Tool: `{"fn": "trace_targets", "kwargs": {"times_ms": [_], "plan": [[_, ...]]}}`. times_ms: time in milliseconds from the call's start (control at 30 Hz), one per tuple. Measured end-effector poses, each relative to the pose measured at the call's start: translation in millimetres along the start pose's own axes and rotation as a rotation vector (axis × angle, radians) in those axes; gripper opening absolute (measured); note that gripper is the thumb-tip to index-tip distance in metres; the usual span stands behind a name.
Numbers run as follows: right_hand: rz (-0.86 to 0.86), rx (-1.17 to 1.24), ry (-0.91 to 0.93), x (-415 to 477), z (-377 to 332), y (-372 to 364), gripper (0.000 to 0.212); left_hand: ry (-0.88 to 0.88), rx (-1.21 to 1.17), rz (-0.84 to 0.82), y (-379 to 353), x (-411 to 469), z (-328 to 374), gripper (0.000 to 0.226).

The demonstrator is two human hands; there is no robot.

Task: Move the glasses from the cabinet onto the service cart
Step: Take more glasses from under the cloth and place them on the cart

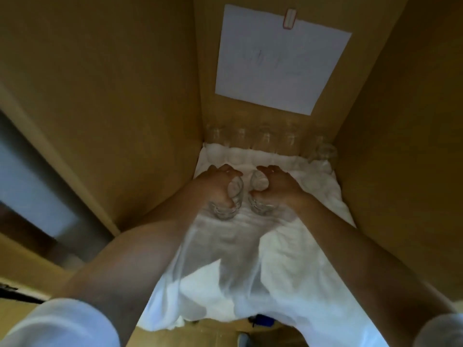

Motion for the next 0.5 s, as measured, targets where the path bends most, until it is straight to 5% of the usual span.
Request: {"fn": "trace_targets", "kwargs": {"times_ms": [100, 300, 500], "plan": [[-0.031, 0.043, -0.064, -12, -6, 1, 0.102, -0.009, -0.008, 0.061, -5, -11, 8, 0.093], [0.262, 0.128, -0.133, -72, -20, -21, 0.091, 0.001, 0.031, 0.194, -17, -44, 14, 0.091], [0.362, 0.236, -0.278, -156, -17, -31, 0.084, -0.128, 0.093, 0.227, -24, -67, 25, 0.093]]}}
Point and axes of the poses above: each hand's wrist, its own x-axis towards the middle knuckle, its own y-axis out of the back of the hand, z = x × y, the point moved 1 cm from there along x, towards the middle knuckle, and after that the axes turned 10 degrees about x, right-handed, at the moved point
